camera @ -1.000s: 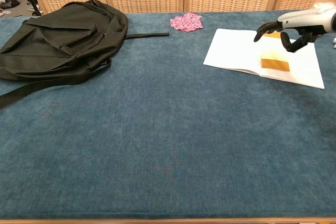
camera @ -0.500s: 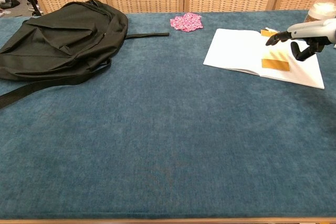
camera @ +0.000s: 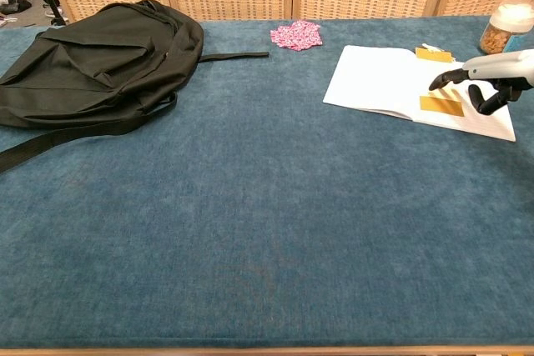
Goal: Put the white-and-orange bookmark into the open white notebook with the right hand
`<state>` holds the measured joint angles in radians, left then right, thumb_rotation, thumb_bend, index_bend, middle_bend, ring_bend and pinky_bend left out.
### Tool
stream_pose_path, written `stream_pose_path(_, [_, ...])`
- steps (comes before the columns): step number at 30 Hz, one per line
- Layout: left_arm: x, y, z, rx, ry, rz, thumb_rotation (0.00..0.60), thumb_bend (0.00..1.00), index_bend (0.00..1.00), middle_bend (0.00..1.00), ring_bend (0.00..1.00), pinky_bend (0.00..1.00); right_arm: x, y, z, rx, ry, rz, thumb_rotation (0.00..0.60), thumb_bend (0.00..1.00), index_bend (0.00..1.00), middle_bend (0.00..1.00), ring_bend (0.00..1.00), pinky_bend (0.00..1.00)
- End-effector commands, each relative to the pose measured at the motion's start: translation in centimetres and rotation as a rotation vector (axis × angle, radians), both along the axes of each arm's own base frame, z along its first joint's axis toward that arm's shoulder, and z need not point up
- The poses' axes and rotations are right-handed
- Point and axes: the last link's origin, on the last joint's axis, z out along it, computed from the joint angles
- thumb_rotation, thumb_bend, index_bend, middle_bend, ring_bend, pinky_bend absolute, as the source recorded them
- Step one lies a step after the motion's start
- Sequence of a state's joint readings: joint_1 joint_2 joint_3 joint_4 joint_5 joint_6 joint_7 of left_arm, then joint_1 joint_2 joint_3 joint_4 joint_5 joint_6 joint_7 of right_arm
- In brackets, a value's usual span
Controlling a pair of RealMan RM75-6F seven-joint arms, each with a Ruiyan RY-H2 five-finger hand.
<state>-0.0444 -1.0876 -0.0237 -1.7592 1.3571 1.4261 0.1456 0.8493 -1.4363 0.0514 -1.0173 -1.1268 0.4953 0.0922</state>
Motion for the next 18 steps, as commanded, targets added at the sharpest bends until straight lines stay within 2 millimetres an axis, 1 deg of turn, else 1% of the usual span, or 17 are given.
stream_pose_path(1, [0.0, 0.0, 0.0, 0.000, -0.001, -0.001, 0.600, 0.00, 0.00, 0.00, 0.00, 0.00, -0.2, 0.4, -0.1, 0.002, -0.007, -0.008, 0.600, 1.00, 0.07, 0.08, 0.00, 0.03])
stream_pose_path(10, [0.0, -0.2, 0.1, -0.002, -0.008, -0.007, 0.600, 0.00, 0.00, 0.00, 0.00, 0.00, -0.7, 1.5, -0.7, 0.018, -0.001, -0.013, 0.600, 1.00, 0.07, 0.08, 0.00, 0.03])
stream_pose_path(18, [0.0, -0.2, 0.1, -0.006, -0.012, -0.007, 0.600, 0.00, 0.00, 0.00, 0.00, 0.00, -0.6, 2.2, -1.4, 0.012, -0.001, -0.002, 0.600, 1.00, 0.07, 0.08, 0.00, 0.03])
